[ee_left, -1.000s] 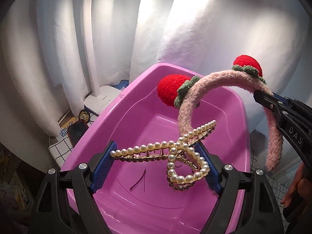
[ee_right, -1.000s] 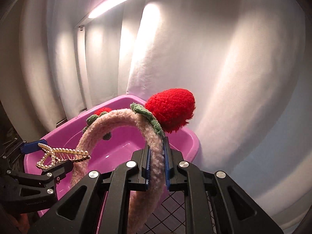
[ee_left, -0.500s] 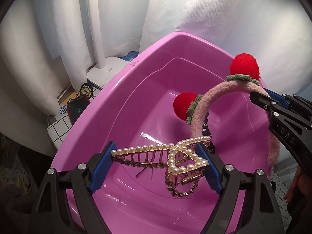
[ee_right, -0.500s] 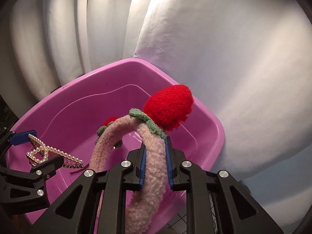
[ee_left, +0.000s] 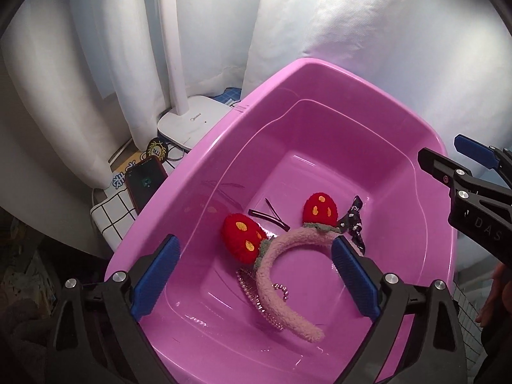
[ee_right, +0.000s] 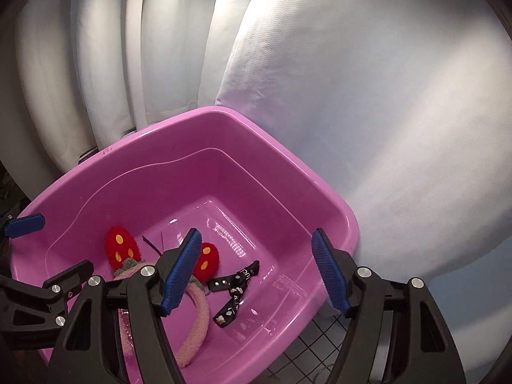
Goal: Organize jewelry
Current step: 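Open both tools to drop the pearl clip and headband into the tub, then withdraw both tools from the tub back toward the table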
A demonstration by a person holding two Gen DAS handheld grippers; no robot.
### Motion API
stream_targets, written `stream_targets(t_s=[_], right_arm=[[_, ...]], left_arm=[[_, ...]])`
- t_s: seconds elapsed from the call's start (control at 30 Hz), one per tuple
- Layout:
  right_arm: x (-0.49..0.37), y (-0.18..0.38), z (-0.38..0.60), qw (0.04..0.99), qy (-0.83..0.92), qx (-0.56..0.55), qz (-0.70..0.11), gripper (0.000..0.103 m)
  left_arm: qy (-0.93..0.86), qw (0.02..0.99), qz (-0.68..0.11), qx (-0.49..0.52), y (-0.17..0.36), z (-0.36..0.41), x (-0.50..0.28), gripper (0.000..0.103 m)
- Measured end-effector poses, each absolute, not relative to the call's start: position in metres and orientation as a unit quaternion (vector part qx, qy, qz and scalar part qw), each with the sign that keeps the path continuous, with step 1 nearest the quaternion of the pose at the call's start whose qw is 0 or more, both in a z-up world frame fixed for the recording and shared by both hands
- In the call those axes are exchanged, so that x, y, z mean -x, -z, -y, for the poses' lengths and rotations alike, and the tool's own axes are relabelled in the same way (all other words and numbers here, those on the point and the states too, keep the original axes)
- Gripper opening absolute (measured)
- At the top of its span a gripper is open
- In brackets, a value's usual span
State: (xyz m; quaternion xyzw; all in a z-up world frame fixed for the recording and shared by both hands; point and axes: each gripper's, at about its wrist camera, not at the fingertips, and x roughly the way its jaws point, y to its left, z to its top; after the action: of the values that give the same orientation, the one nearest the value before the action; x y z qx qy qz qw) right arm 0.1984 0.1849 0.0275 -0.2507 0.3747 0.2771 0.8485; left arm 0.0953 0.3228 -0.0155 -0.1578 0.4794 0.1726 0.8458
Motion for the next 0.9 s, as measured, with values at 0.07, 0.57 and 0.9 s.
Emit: stream_targets(t_s=[0.07,0.57,0.9], right_arm=[[-0.195,-0.031,-0.181,0.849,-0.279,0.244,-0.376,0.068],[-0.173,-0.039,-0.163,0.856,-0.288,0.206,-0.377,0.069],[-0.153,-0.044,-0.133,0.863,-0.284,0.181,-0.378,0.069]], left_arm=[[-0.174,0.846,-0.479,0.157,0.014,-0.322,-0.094,0.094],[-0.175,0.854,-0.466,0.148,0.003,-0.315,-0.081,0.094],[-0.178,0.863,-0.452,0.137,-0.007,-0.302,-0.070,0.094]])
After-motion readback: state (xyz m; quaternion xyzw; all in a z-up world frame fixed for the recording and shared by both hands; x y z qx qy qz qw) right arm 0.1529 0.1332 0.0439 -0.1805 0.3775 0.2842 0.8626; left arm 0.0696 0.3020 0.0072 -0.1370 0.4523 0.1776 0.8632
